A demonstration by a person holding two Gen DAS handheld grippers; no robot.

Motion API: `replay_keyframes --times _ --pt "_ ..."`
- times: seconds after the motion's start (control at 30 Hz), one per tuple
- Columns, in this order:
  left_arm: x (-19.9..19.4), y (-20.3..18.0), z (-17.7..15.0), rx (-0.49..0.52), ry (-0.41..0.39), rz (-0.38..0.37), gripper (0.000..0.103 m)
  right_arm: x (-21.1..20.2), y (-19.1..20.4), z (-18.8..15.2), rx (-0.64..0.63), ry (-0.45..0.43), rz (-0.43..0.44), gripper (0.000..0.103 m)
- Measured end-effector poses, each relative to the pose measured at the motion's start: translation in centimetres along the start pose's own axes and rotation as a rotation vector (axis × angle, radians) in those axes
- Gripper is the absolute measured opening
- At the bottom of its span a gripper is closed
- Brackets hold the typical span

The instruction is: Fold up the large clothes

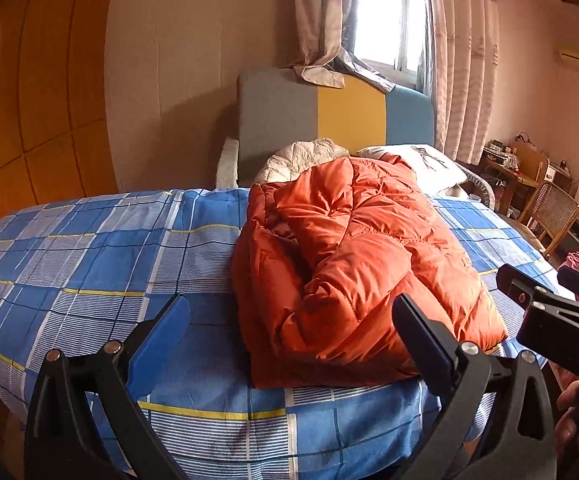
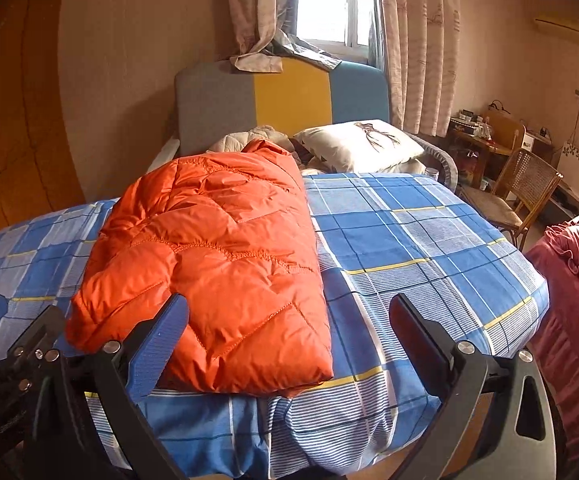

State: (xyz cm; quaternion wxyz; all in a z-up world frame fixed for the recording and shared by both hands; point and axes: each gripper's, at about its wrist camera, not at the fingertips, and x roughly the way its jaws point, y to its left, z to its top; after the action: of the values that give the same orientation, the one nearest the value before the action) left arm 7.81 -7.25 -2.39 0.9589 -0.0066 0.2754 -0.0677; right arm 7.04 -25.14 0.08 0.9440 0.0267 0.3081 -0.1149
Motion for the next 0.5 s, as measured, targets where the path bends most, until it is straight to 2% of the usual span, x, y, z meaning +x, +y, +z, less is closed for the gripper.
replay_keyframes --times 0.13,0.3,0.5 --pt "-0.6 -0.4 0.1 0.015 -0.003 0.019 0.101 0.0 0.1 -0.1 -0.005 0.002 0.004 0.100" --pt "-0.9 0.1 0.1 -0.020 -0.001 0.007 0.101 -0.4 0.2 -0.1 -0.007 -0.004 0.008 0.100" --pt "-0.9 0.7 0.1 -0.031 -0.009 0.035 0.101 -0.7 0.6 -0.1 -0.021 -0.008 0.015 0.100"
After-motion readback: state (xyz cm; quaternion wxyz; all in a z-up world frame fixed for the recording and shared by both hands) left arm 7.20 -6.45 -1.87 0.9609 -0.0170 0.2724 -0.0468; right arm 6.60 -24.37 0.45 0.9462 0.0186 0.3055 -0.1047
